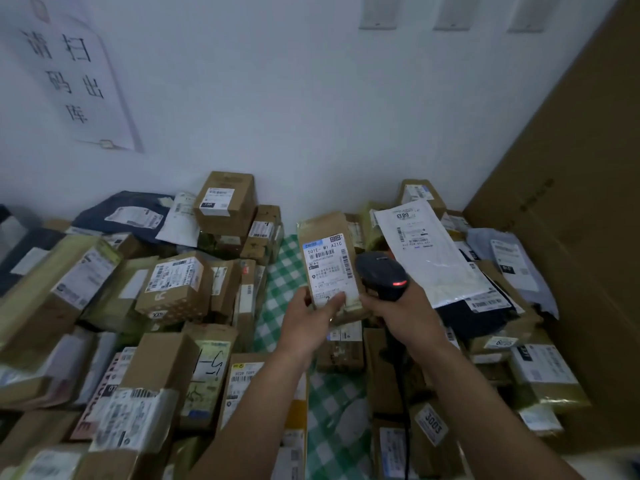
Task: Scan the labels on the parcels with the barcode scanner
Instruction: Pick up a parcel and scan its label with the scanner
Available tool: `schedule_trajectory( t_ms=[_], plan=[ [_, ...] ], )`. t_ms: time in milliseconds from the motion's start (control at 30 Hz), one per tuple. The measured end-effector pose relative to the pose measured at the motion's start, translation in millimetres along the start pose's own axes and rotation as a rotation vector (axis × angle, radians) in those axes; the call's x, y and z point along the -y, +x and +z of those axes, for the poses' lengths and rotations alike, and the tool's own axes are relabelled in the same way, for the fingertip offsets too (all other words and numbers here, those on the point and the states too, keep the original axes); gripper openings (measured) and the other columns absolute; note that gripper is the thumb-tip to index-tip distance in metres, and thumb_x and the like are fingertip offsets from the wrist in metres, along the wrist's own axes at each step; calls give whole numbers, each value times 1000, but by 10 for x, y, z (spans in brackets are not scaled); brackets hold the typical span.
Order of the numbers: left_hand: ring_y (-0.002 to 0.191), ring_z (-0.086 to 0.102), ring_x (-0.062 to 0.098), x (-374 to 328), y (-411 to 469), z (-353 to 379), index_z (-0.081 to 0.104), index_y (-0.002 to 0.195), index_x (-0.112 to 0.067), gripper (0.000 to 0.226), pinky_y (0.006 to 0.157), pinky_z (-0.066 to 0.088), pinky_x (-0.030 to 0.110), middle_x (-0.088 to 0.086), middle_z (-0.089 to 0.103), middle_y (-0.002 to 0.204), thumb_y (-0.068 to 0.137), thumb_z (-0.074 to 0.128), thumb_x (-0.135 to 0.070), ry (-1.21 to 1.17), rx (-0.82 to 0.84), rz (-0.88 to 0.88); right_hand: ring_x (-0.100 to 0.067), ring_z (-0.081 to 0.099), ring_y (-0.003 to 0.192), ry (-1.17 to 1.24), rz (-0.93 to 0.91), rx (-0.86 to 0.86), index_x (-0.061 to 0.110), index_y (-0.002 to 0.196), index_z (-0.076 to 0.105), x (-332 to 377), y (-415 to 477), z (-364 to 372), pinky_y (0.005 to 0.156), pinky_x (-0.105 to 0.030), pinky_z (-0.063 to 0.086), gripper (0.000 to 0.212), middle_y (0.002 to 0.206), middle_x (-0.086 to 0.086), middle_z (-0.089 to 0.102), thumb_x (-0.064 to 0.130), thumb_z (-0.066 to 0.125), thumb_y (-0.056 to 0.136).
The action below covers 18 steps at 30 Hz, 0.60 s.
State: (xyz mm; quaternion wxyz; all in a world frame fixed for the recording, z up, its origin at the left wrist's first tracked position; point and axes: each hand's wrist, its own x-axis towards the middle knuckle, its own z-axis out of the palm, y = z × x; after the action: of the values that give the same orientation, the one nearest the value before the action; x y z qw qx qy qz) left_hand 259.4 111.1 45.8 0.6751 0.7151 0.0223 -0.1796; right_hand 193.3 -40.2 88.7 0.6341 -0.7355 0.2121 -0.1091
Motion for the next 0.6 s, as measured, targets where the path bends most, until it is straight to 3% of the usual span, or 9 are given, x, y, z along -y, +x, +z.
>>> schedule_trajectory(
  t_ms=[67, 133, 233, 367, 500, 600],
  plan=[
    [84, 64, -8, -53, 59, -27, 61, 116, -25, 30, 56, 48, 7, -17, 69, 101, 91, 77, -26, 47, -57, 65, 8, 68, 75, -23, -9, 49, 24, 126, 62, 187, 33, 1, 54, -9, 50, 44, 99, 13, 72, 10, 80, 88],
    [78, 58, -11, -126, 158, -49, 55, 115, -24, 32, 55, 46, 4, -21, 63, 96, 92, 77, -23, 86, -129, 138, 4, 69, 78, -64, -46, 63, 28, 127, 62, 366, 55, 28, 57, -11, 51, 41, 104, 12, 73, 21, 79, 90],
    [92, 62, 2, -195, 334, -54, 52, 114, -25, 34, 68, 48, 11, -13, 62, 105, 91, 77, -22, 144, -207, 230, -7, 75, 78, -67, -53, 101, 30, 121, 68, 539, 41, 89, 65, -25, 56, 32, 96, 7, 78, 31, 78, 91],
    [115, 59, 15, -199, 492, -84, 55, 126, -20, 41, 91, 55, 35, -1, 59, 126, 91, 76, -26, 264, -266, 341, -18, 75, 75, -75, -41, 236, 38, 101, 67, 630, -25, 193, 66, -28, 58, 15, 84, -2, 78, 30, 76, 92],
    [117, 51, 18, -178, 554, -144, 51, 133, -9, 50, 91, 46, 32, 7, 49, 131, 92, 76, -25, 328, -276, 326, -20, 75, 75, -16, -13, 236, 36, 104, 67, 626, -68, 274, 60, -22, 54, 18, 84, -6, 78, 29, 77, 91],
    [110, 44, 8, -151, 572, -191, 52, 135, -9, 53, 88, 40, 26, 8, 49, 135, 92, 76, -27, 395, -271, 302, -20, 75, 74, -15, 8, 227, 31, 111, 68, 603, -51, 282, 63, -25, 56, 21, 83, -6, 78, 30, 77, 92]
  ],
)
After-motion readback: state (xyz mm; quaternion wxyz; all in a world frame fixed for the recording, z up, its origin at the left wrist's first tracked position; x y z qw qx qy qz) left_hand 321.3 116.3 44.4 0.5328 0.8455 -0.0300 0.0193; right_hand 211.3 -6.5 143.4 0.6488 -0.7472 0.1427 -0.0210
